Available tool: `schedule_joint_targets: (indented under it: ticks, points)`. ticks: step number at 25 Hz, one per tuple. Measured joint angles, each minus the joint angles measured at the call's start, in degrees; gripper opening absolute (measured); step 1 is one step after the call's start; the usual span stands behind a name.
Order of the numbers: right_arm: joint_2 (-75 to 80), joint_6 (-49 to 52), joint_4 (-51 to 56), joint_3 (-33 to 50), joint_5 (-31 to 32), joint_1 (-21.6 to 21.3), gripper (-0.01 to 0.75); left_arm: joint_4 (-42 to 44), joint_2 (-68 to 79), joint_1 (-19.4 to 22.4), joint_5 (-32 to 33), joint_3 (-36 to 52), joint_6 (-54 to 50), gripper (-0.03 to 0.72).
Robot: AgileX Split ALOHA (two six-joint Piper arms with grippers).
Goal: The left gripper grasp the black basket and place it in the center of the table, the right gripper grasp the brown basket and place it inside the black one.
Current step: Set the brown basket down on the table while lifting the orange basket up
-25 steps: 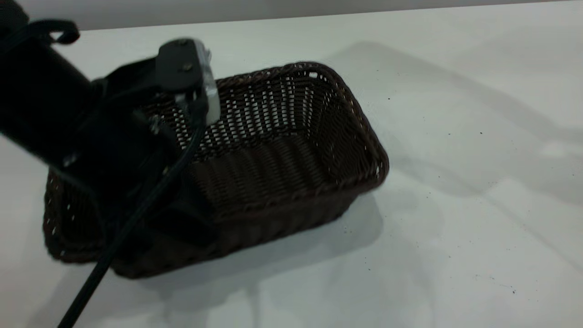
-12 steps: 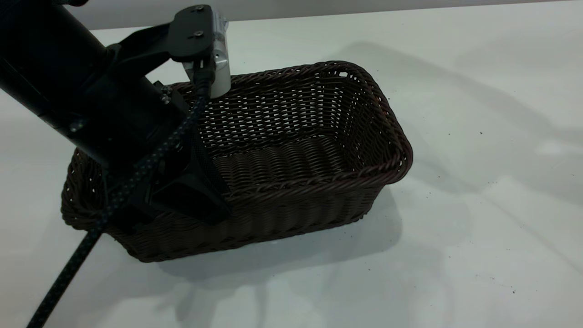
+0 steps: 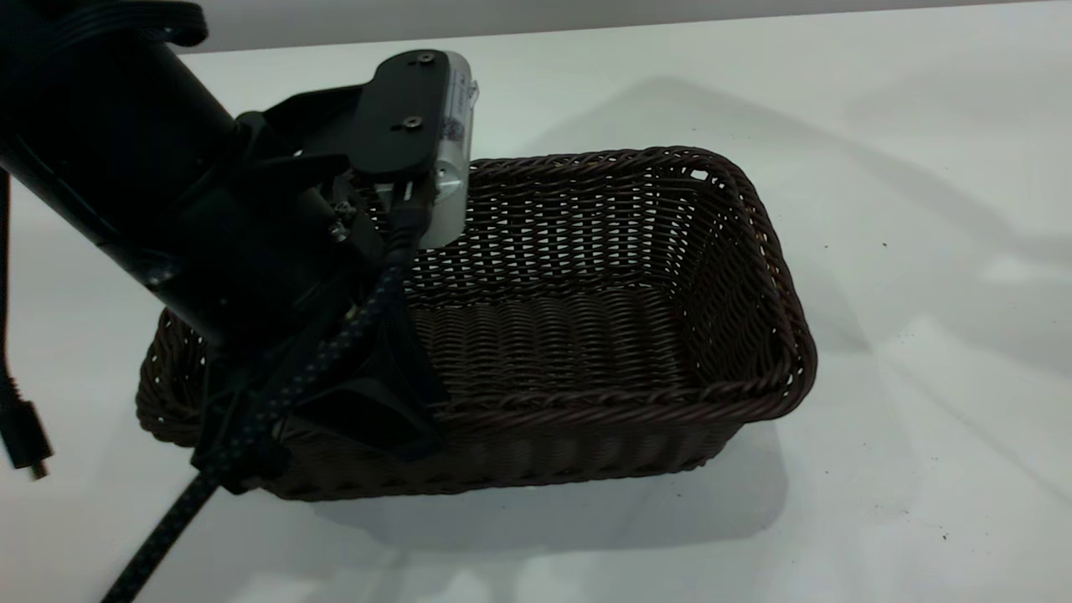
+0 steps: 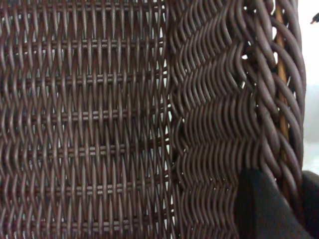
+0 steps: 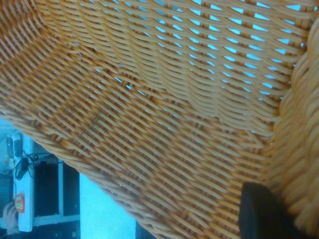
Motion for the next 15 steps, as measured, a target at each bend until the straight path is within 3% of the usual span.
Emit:
schedule_joint_targets:
  ticks: [15]
  points:
    - [0.0,-1.1,0.2,0.0,0.5,0.1,0.111,-3.4,0.0,0.1,-0.5,0.1,0.0,0.147]
